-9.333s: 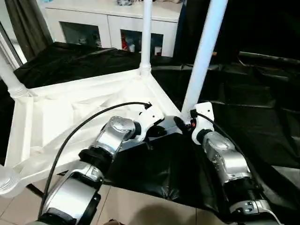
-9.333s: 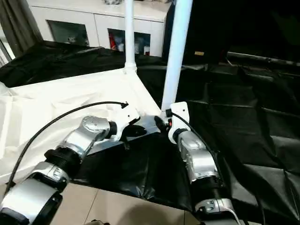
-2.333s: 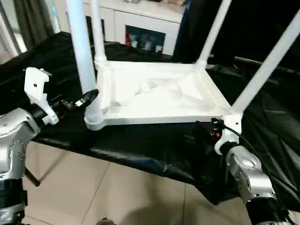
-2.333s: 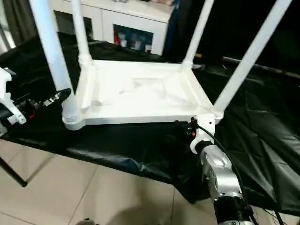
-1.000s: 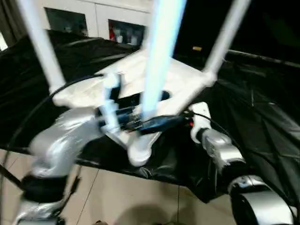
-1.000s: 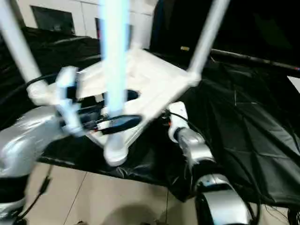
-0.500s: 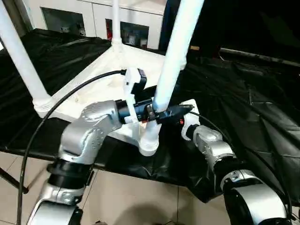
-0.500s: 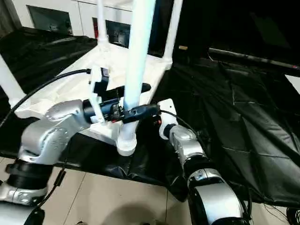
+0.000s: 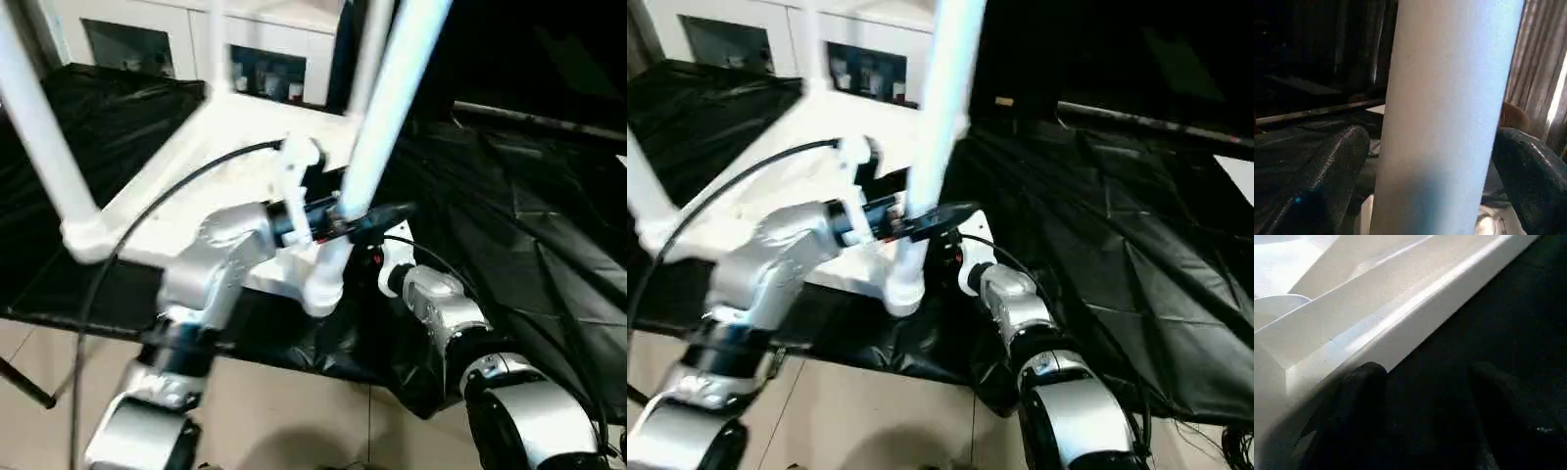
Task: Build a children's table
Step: Rotate leg to tighten
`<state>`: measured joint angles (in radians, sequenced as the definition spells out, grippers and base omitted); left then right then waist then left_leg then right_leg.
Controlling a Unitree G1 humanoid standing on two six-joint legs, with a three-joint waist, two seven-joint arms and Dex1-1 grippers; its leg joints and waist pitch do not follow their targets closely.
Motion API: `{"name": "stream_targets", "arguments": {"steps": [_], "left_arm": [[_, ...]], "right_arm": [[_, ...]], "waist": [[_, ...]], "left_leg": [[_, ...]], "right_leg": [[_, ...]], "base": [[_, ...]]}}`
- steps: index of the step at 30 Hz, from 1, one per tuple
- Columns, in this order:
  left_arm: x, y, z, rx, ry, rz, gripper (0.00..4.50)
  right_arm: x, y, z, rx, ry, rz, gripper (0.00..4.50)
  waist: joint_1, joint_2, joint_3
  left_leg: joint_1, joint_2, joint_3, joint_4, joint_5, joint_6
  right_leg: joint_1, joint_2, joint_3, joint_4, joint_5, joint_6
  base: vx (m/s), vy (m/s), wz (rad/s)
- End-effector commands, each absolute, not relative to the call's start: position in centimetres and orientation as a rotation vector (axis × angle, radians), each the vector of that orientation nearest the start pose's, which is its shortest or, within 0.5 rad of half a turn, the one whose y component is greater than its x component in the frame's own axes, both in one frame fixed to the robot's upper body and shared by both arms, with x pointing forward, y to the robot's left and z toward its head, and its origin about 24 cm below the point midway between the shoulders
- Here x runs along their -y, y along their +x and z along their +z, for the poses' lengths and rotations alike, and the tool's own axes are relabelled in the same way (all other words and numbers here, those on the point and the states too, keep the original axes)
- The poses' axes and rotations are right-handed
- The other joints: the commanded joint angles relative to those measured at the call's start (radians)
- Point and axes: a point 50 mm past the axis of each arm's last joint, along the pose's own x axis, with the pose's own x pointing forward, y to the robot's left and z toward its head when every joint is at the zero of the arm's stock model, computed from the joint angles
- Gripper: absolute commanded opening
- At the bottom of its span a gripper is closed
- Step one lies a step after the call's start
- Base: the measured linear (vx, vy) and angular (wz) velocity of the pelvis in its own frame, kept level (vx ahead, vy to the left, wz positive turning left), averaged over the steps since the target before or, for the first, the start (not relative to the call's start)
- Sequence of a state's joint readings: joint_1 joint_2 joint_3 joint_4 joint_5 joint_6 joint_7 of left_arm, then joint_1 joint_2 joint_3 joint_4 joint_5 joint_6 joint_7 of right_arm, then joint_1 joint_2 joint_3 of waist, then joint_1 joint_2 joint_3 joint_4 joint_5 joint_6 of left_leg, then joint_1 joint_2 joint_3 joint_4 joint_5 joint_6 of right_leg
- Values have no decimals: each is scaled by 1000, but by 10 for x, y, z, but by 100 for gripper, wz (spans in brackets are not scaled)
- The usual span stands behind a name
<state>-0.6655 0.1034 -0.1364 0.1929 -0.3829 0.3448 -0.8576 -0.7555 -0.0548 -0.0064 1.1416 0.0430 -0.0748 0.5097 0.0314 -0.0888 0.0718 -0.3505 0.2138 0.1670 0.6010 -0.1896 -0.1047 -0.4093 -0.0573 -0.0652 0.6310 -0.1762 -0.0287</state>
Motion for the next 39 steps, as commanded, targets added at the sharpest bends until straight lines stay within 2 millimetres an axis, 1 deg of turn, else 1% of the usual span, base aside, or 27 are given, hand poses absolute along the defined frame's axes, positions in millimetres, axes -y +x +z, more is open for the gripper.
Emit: {"name": "stream_targets", "arguments": {"steps": [1,3,4,5,6,7,8,9,10,11,12,14,16,17,19,20,21,22,23,26,28,29,30,32,34,38,39], "left_arm": [[-20,315,162,116,-57,-1301,447],[-24,319,159,113,-29,-1264,447],[-32,325,155,110,27,-1204,447],[-38,327,151,104,56,-1179,447],[-39,328,151,104,60,-1176,447],[-48,329,147,94,91,-1159,447],[-54,329,146,89,97,-1158,447],[-58,329,145,90,99,-1162,447],[-63,327,144,88,93,-1172,447],[-67,325,143,84,80,-1190,447],[-71,322,142,72,62,-1224,447],[-75,319,140,62,62,-1247,447],[-92,310,127,-37,125,-1334,447],[-94,309,126,-49,136,-1343,447],[-103,305,120,-110,180,-1382,447],[-109,305,116,-151,214,-1383,447],[-117,306,111,-201,272,-1379,447],[-127,307,106,-248,352,-1366,447],[-127,307,105,-249,353,-1366,447],[-142,318,98,-318,519,-1300,411],[-146,322,96,-334,577,-1278,398],[-146,322,96,-334,577,-1278,376],[-147,323,93,-355,598,-1279,376],[-150,324,90,-392,625,-1286,368],[-151,325,87,-421,634,-1286,333],[-154,327,83,-449,649,-1290,317],[-154,327,83,-449,649,-1290,303]], "right_arm": [[45,346,28,-302,-7,816,319],[50,348,29,-290,-12,782,319],[61,353,32,-268,-14,716,319],[70,357,34,-255,-7,673,319],[71,357,34,-254,-5,669,319],[83,360,38,-234,12,635,319],[90,362,41,-220,21,632,319],[95,362,43,-209,27,635,319],[102,362,45,-196,29,642,319],[108,362,47,-186,29,652,319],[114,360,49,-177,23,676,319],[119,358,49,-174,6,703,319],[135,345,48,-184,-75,801,319],[137,343,48,-187,-85,812,319],[145,337,47,-200,-123,843,319],[150,335,47,-207,-144,854,319],[156,331,47,-218,-171,873,319],[163,325,47,-234,-201,899,319],[163,325,47,-234,-201,899,319],[172,313,52,-263,-271,974,319],[174,308,55,-276,-287,1008,319],[174,308,55,-276,-287,1008,319],[175,305,57,-282,-296,1029,319],[175,301,60,-291,-299,1052,319],[176,299,63,-299,-295,1084,319],[175,295,65,-311,-299,1124,319],[175,295,65,-311,-299,1124,319]], "waist": [[12,26,-75],[11,27,-75],[12,27,-75],[11,31,-76],[12,32,-76],[12,30,-78],[15,33,-82],[16,41,-84],[16,36,-84],[21,42,-86],[22,45,-83],[30,44,-82],[37,47,-78],[41,56,-76],[37,56,-74],[38,64,-74],[38,66,-73],[39,62,-71],[38,60,-69],[39,56,-69],[41,57,-70],[41,53,-70],[41,55,-71],[40,55,-73],[41,58,-74],[44,58,-76],[44,57,-77]], "left_leg": [[-10,16,-3,-73,-210,0],[-5,16,-1,-72,-214,4],[-6,17,-1,-72,-209,7],[-4,16,-1,-72,-209,7],[-3,16,-1,-72,-211,9],[-4,15,-1,-71,-205,12],[-2,17,0,-69,-182,14],[-4,15,0,-67,-163,18],[-7,15,3,-65,-139,33],[-7,15,4,-63,-114,50],[-8,16,6,-63,-104,62],[-7,15,8,-62,-102,70],[-2,16,8,-66,-135,60],[3,17,6,-69,-162,53],[4,15,7,-72,-197,32],[5,13,6,-71,-200,25],[7,13,7,-71,-208,22],[8,12,8,-70,-217,23],[3,10,5,-72,-216,28],[1,9,4,-71,-206,30],[0,8,3,-71,-196,30],[-1,8,3,-70,-192,33],[-5,9,1,-71,-182,33],[-4,10,2,-69,-175,35],[-5,9,2,-68,-164,40],[-6,10,2,-66,-150,44],[-7,10,2,-66,-145,43]], "right_leg": [[60,-74,47,-81,-270,-187],[56,-73,47,-82,-251,-194],[58,-73,47,-80,-239,-199],[57,-72,47,-80,-230,-201],[56,-72,47,-80,-226,-202],[58,-72,47,-78,-215,-205],[62,-73,49,-72,-171,-214],[63,-72,49,-64,-127,-225],[63,-70,50,-61,-68,-245],[65,-70,50,-55,-21,-261],[65,-69,50,-54,0,-272],[66,-69,50,-56,-3,-273],[64,-70,50,-62,-64,-258],[61,-67,49,-70,-100,-240],[60,-66,51,-76,-170,-227],[59,-67,51,-76,-182,-228],[58,-64,50,-80,-196,-223],[56,-64,51,-82,-219,-214],[60,-62,51,-86,-235,-202],[59,-64,51,-93,-316,-150],[60,-65,51,-94,-330,-137],[59,-65,50,-95,-330,-135],[60,-66,49,-93,-322,-140],[58,-67,50,-89,-299,-151],[60,-67,50,-86,-260,-167],[63,-69,50,-82,-216,-184],[64,-68,50,-80,-208,-185]], "base": [[0,0,0],[0,0,0],[0,0,0],[0,0,0],[0,0,0],[0,0,0],[0,0,0],[0,0,0],[0,0,0],[0,0,0],[0,0,0],[0,0,0],[0,0,0],[0,0,0],[0,0,0],[0,0,0],[0,0,0],[0,0,0],[0,0,0],[0,0,0],[0,0,0],[0,0,0],[0,0,0],[0,0,0],[0,0,0],[0,0,0],[0,0,0]]}}
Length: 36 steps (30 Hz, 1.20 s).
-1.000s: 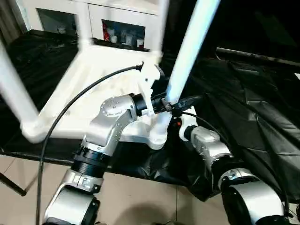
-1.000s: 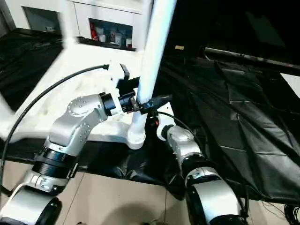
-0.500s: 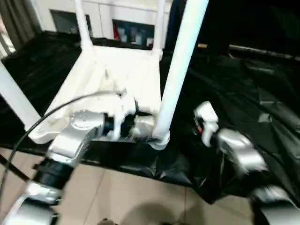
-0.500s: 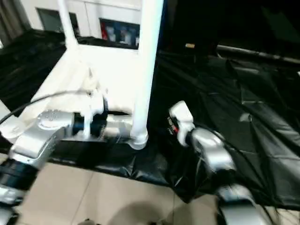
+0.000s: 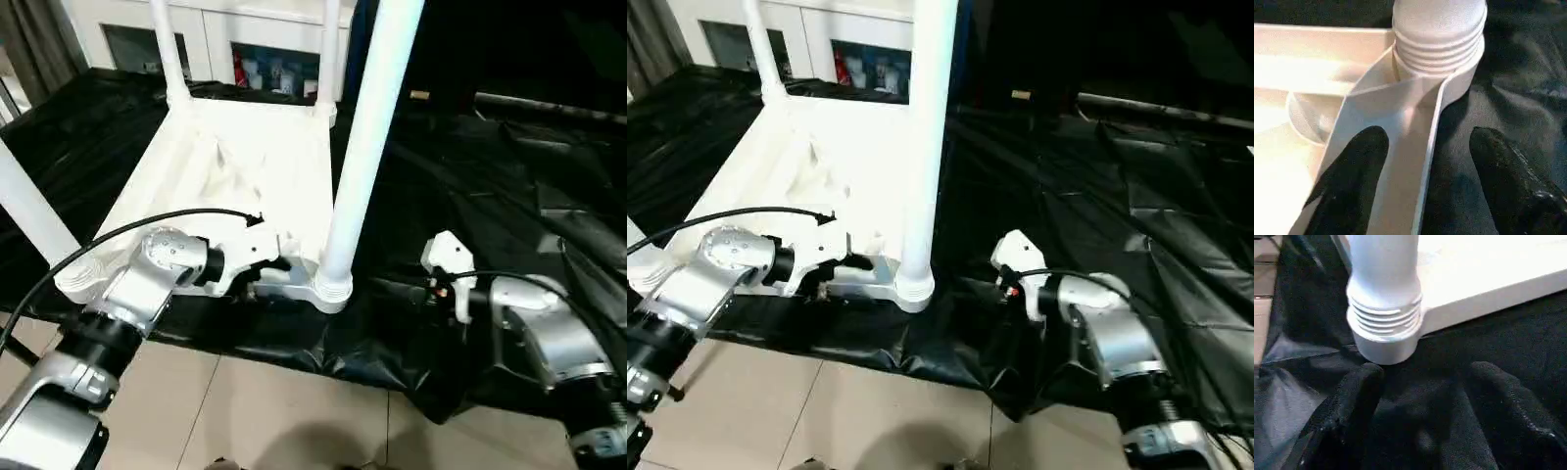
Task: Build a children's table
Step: Rotate leg to tighten
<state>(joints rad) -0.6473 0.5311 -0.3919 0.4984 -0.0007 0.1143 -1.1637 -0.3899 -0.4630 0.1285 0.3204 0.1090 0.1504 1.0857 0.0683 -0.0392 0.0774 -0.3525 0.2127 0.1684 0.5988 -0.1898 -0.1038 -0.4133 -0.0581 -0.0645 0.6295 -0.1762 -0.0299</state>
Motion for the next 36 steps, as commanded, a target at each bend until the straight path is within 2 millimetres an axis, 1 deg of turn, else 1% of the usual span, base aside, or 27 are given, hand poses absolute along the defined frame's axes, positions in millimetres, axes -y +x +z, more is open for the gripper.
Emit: {"name": "stream_targets", "arguments": {"steps": [1,2,3,4,5,7,8,9,10,12,13,15,16,18,19,20,21,22,23,26,27,28,30,32,33,34,36], "left_arm": [[-155,328,82,-452,653,-1291,289],[-157,329,80,-453,660,-1291,280],[-157,329,80,-453,660,-1291,280],[-160,331,77,-460,674,-1284,269],[-160,331,77,-460,674,-1284,269],[-161,332,76,-462,680,-1282,244],[-162,332,76,-463,681,-1279,233],[-162,333,76,-463,680,-1279,233],[-162,334,76,-458,667,-1278,209],[-162,335,76,-455,663,-1277,209],[-162,336,76,-453,662,-1279,186],[-162,337,76,-454,664,-1279,178],[-163,338,75,-459,666,-1278,157],[-164,339,74,-466,671,-1276,140],[-165,340,73,-470,674,-1275,133],[-165,340,72,-470,674,-1275,133],[-165,340,72,-471,675,-1275,122],[-165,340,72,-472,675,-1276,102],[-165,340,70,-473,675,-1276,95],[-165,340,66,-476,674,-1272,76],[-165,340,66,-476,675,-1271,65],[-165,340,65,-476,675,-1270,54],[-166,340,64,-476,680,-1267,42],[-166,341,64,-475,682,-1266,38],[-166,341,65,-471,679,-1268,29],[-164,341,67,-463,661,-1281,24],[-161,340,70,-452,621,-1311,20]], "right_arm": [[174,293,67,-311,-295,1136,319],[173,291,69,-311,-292,1145,319],[173,291,69,-311,-292,1145,319],[171,288,73,-309,-291,1161,319],[171,288,73,-309,-291,1162,319],[170,287,74,-310,-291,1165,319],[170,286,75,-311,-289,1169,319],[170,286,75,-312,-289,1170,319],[170,284,76,-319,-287,1179,319],[170,283,76,-322,-286,1183,319],[170,282,77,-326,-285,1184,319],[170,281,77,-332,-285,1187,319],[170,280,76,-338,-288,1189,319],[171,279,76,-346,-292,1191,319],[171,279,76,-348,-293,1190,319],[171,279,76,-349,-293,1190,319],[171,279,76,-349,-293,1190,319],[172,279,76,-350,-292,1190,319],[172,279,77,-353,-293,1190,319],[172,279,76,-357,-297,1192,319],[171,279,76,-358,-297,1193,319],[171,279,76,-357,-298,1193,319],[171,280,77,-356,-299,1195,319],[170,280,77,-355,-300,1196,319],[170,279,77,-355,-300,1197,319],[170,279,78,-354,-301,1199,319],[171,279,78,-354,-301,1200,319]], "waist": [[8,11,-83],[8,9,-82],[11,10,-83],[15,12,-83],[16,11,-82],[20,11,-84],[21,13,-82],[23,13,-82],[25,11,-82],[27,11,-82],[27,11,-82],[30,10,-82],[30,9,-82],[30,9,-82],[30,7,-83],[30,7,-83],[31,8,-83],[30,8,-81],[29,5,-80],[31,7,-77],[32,6,-76],[32,5,-77],[33,3,-77],[31,1,-79],[30,2,-80],[26,1,-82],[25,1,-83]], "left_leg": [[-4,13,0,-64,-144,41],[-3,11,2,-63,-147,43],[-3,10,2,-63,-146,44],[-2,11,1,-63,-147,42],[-1,11,2,-63,-150,42],[1,13,0,-64,-156,36],[2,13,0,-65,-160,33],[2,14,1,-65,-164,30],[2,13,1,-65,-164,30],[1,12,1,-65,-162,31],[2,14,0,-65,-162,30],[2,13,1,-65,-163,27],[0,12,0,-65,-163,25],[0,11,0,-65,-163,26],[1,13,-1,-65,-158,26],[1,13,-1,-65,-158,26],[0,13,-1,-64,-156,27],[1,14,0,-65,-167,25],[1,13,0,-65,-170,26],[3,13,0,-66,-185,25],[5,14,-2,-67,-200,21],[5,13,-1,-67,-199,21],[3,13,-2,-67,-188,23],[-2,13,-4,-68,-174,23],[-2,13,-3,-67,-166,23],[-5,13,-4,-66,-150,26],[-4,12,-2,-64,-142,30]], "right_leg": [[66,-69,49,-78,-201,-190],[65,-67,49,-81,-202,-190],[67,-66,49,-80,-195,-187],[67,-67,49,-80,-194,-185],[67,-67,50,-82,-195,-183],[67,-69,49,-80,-199,-184],[66,-70,50,-80,-201,-188],[65,-70,50,-79,-204,-189],[66,-69,50,-80,-206,-187],[67,-69,50,-81,-205,-185],[66,-71,50,-80,-203,-186],[66,-72,50,-81,-210,-185],[67,-72,49,-82,-216,-181],[67,-71,49,-84,-225,-176],[69,-72,49,-82,-218,-171],[69,-72,49,-82,-218,-171],[68,-73,49,-81,-215,-173],[66,-74,49,-84,-235,-173],[66,-73,48,-86,-246,-169],[64,-75,47,-93,-306,-154],[63,-76,47,-97,-352,-140],[63,-77,48,-97,-354,-137],[63,-76,48,-97,-350,-133],[68,-76,47,-93,-331,-133],[68,-76,47,-90,-309,-138],[71,-76,47,-85,-270,-151],[71,-75,48,-83,-245,-159]], "base": [[0,0,0],[0,0,0],[0,0,0],[0,0,0],[0,0,0],[0,0,0],[0,0,0],[0,0,0],[0,0,0],[0,0,0],[0,0,0],[0,0,0],[0,0,0],[0,0,0],[0,0,0],[0,0,0],[0,0,0],[0,0,0],[0,0,0],[0,0,0],[0,0,0],[0,0,0],[0,0,0],[0,0,0],[0,0,0],[0,0,0],[0,0,0]]}}
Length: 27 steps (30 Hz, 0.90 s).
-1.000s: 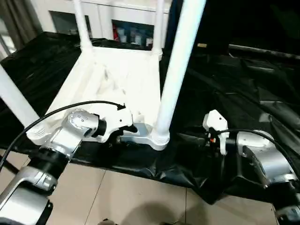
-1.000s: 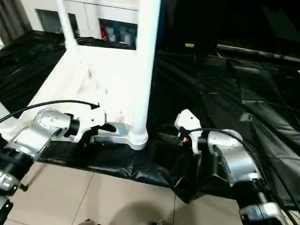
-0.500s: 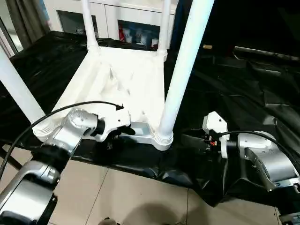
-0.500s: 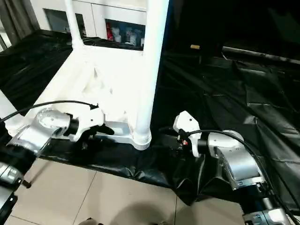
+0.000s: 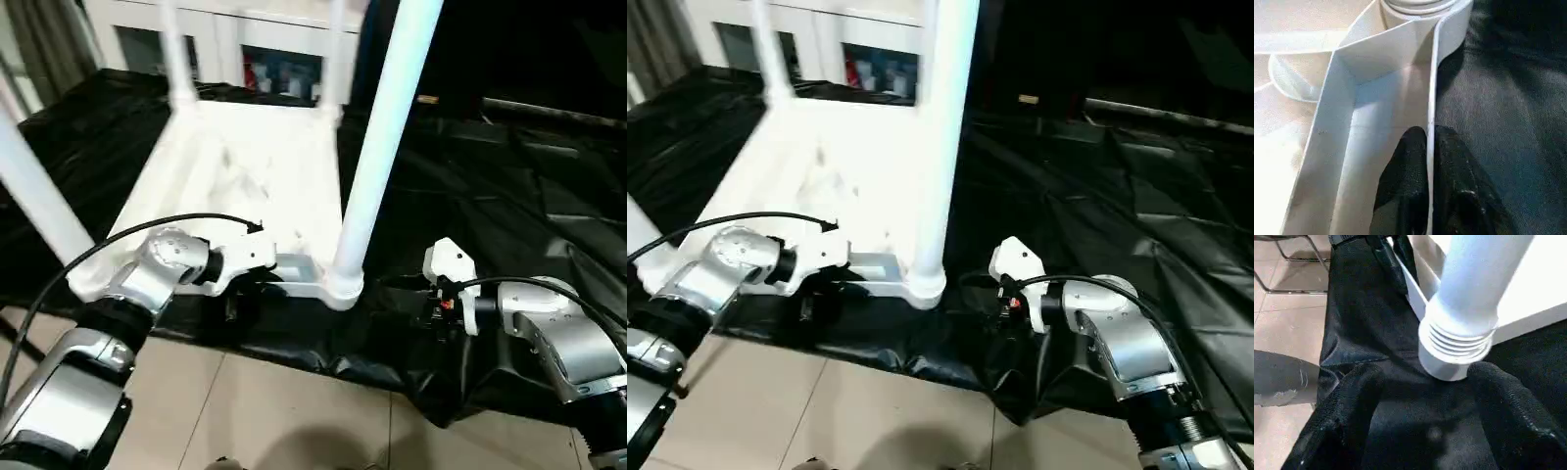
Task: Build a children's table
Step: Rotate leg to tighten
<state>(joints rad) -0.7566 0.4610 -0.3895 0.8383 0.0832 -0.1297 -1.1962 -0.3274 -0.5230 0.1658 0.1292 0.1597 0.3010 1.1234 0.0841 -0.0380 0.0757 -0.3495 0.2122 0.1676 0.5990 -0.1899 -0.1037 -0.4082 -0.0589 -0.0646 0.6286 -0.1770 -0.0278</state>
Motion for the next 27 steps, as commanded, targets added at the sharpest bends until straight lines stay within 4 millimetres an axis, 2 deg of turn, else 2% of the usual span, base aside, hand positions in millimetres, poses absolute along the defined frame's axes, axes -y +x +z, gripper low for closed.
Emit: {"name": "stream_targets", "arguments": {"steps": [1,5,8,10,11,15,16,18,20,22,23,27], "left_arm": [[-156,336,74,-450,555,-1364,12],[-148,325,75,-484,489,-1464,1],[-144,316,70,-514,494,-1510,1],[-142,315,66,-500,508,-1496,1],[-142,316,65,-489,520,-1476,1],[-139,323,69,-443,533,-1401,1],[-138,323,70,-438,528,-1395,28],[-139,323,73,-450,523,-1407,55],[-140,323,74,-443,535,-1406,62],[-141,324,75,-438,560,-1400,93],[-141,324,75,-437,562,-1400,95],[-143,327,77,-440,554,-1392,100]], "right_arm": [[172,280,79,-353,-303,1199,319],[173,280,79,-350,-309,1190,319],[173,279,78,-350,-309,1187,319],[172,278,78,-351,-307,1186,319],[172,278,77,-351,-307,1185,319],[172,278,77,-352,-306,1184,319],[172,278,77,-352,-306,1184,319],[173,277,76,-354,-305,1185,319],[173,277,76,-355,-304,1184,319],[173,277,76,-356,-302,1183,319],[173,277,76,-356,-302,1183,319],[173,276,75,-358,-299,1186,319]], "waist": [[9,1,-82],[8,8,-86],[10,7,-86],[11,10,-82],[12,8,-81],[12,9,-77],[12,7,-78],[12,9,-80],[13,10,-81],[11,8,-81],[11,11,-81],[10,12,-83]], "left_leg": [[-6,13,-1,-64,-133,33],[-6,20,1,-62,-91,44],[-5,17,3,-60,-92,55],[-1,16,6,-61,-123,54],[-1,15,6,-61,-139,50],[2,14,2,-65,-181,34],[1,14,2,-65,-179,33],[-2,12,1,-64,-163,35],[-1,14,1,-64,-157,36],[-4,13,1,-64,-155,39],[-5,11,1,-63,-154,41],[-4,12,0,-63,-146,43]], "right_leg": [[66,-75,49,-80,-226,-172],[66,-75,51,-61,-86,-234],[68,-75,52,-61,-73,-241],[63,-72,50,-72,-134,-225],[64,-72,51,-76,-169,-214],[62,-74,47,-90,-299,-169],[63,-75,48,-91,-317,-157],[62,-73,49,-90,-308,-152],[61,-75,49,-89,-291,-161],[63,-72,47,-87,-270,-166],[64,-72,47,-88,-274,-161],[63,-71,47,-85,-250,-166]], "base": [[0,0,0],[0,0,0],[0,0,0],[0,0,0],[0,0,0],[0,0,0],[0,0,0],[0,0,0],[0,0,0],[0,0,0],[0,0,0],[0,0,0]]}}
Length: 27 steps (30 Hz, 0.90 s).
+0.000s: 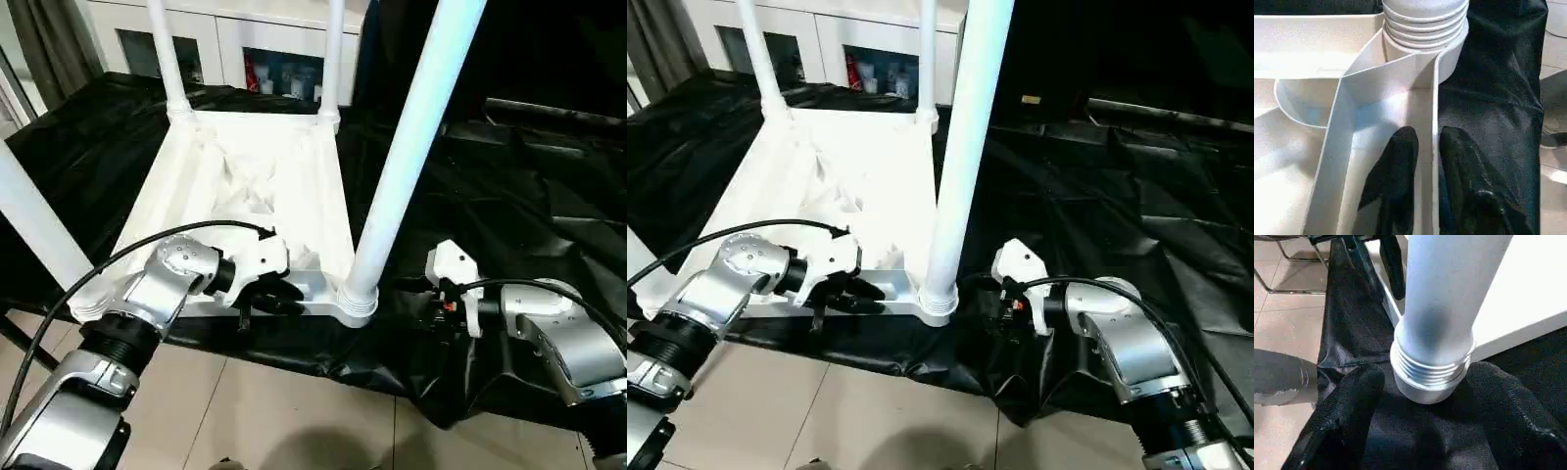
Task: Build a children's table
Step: Rotate leg to tighten
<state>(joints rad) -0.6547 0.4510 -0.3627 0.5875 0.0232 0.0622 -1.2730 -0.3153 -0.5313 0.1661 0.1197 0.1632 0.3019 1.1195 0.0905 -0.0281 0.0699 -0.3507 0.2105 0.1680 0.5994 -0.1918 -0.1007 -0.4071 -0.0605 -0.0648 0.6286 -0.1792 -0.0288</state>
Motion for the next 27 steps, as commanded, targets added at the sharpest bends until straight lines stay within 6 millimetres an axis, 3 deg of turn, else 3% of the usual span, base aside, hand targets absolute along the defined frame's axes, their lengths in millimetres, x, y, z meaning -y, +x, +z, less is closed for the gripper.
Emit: {"name": "stream_targets", "arguments": {"steps": [1,2,9,10,14,19,23,27], "left_arm": [[-143,327,77,-440,554,-1392,100],[-144,327,77,-441,553,-1389,100],[-151,328,71,-487,558,-1379,100],[-152,328,69,-494,551,-1375,72],[-153,327,66,-497,524,-1368,33],[-154,327,66,-497,508,-1368,5],[-151,329,67,-490,500,-1371,0],[-148,326,66,-496,489,-1395,0]], "right_arm": [[173,276,75,-358,-299,1186,319],[173,276,75,-359,-299,1186,319],[173,277,76,-357,-304,1185,319],[173,277,77,-357,-305,1184,319],[173,278,77,-351,-305,1182,319],[170,278,77,-340,-284,1188,319],[167,280,76,-333,-218,1163,355],[159,284,72,-325,-228,1134,395]], "waist": [[4,2,-77],[4,7,-77],[3,3,-75],[2,3,-75],[4,2,-75],[3,0,-74],[2,0,-74],[1,4,-76]], "left_leg": [[-3,14,0,-63,-144,39],[-2,14,-1,-63,-149,38],[-1,13,1,-64,-166,36],[-1,13,0,-65,-170,34],[0,14,0,-65,-173,32],[-1,13,-1,-65,-179,32],[-1,12,0,-65,-174,34],[-2,14,-1,-67,-166,25]], "right_leg": [[62,-69,47,-85,-248,-165],[61,-69,47,-85,-248,-168],[61,-69,47,-91,-281,-161],[61,-70,46,-91,-292,-157],[60,-71,46,-92,-305,-155],[58,-70,45,-96,-348,-138],[57,-70,45,-98,-356,-133],[57,-70,46,-92,-310,-150]], "base": [[0,0,0],[0,0,0],[0,0,0],[0,0,0],[0,0,0],[0,0,0],[0,0,0],[0,0,0]]}}
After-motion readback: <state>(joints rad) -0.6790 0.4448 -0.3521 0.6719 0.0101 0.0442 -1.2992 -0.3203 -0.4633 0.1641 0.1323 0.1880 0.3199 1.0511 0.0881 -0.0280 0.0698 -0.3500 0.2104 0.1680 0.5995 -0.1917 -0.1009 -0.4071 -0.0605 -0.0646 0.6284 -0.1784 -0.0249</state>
